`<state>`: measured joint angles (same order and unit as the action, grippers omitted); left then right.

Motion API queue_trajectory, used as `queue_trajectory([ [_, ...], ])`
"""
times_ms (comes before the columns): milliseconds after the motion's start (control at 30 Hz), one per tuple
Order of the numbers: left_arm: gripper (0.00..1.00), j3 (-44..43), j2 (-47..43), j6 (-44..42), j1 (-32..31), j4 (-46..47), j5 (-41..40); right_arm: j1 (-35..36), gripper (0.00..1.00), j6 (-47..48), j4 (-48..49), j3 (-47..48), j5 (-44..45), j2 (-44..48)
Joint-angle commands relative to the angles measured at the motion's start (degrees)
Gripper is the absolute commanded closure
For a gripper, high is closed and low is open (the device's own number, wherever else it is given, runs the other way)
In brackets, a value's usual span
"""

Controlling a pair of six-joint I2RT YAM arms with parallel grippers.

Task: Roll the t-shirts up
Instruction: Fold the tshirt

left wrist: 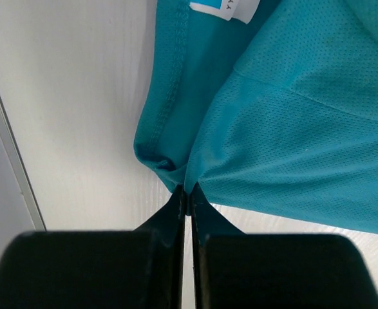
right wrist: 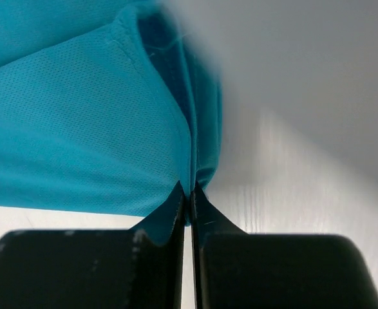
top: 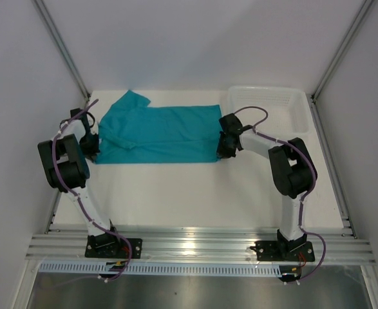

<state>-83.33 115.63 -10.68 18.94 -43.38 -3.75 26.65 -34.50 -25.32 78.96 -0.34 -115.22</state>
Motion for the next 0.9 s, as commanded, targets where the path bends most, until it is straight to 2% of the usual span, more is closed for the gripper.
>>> queue_trajectory([
  [0, 0.99, 4.12, -7.08, -3.82, 0.75, 0.66, 0.49, 0.24, 0.97, 3.90, -4.64, -4.50, -1.50, 4.29],
  [300, 0.99, 21.44, -21.48, -10.15, 1.10, -1.53, 1.03, 4.46, 0.97, 5.06, -10.44, -15.40, -2.39, 13.96],
  [500, 0.99, 34.01, -29.31, -13.58, 2.59, 0.92, -3.45, 5.25, 0.95, 1.90, -11.77, -24.19, -4.22, 22.92],
  [633, 0.99, 35.78, -30.73, -13.76, 2.68, 2.42, -5.39, 5.60, 0.93, 1.37, -12.12, -26.05, -4.15, 25.30],
  [767, 0.99, 34.03, -31.26, -14.11, 2.77, 3.47, -6.62, 4.72, 0.91, 2.07, -11.86, -25.26, -3.62, 25.48],
  [867, 0.99, 31.74, -30.04, -14.20, 2.77, 3.30, -6.62, 4.63, 0.85, 2.68, -10.80, -23.33, -4.32, 24.35],
])
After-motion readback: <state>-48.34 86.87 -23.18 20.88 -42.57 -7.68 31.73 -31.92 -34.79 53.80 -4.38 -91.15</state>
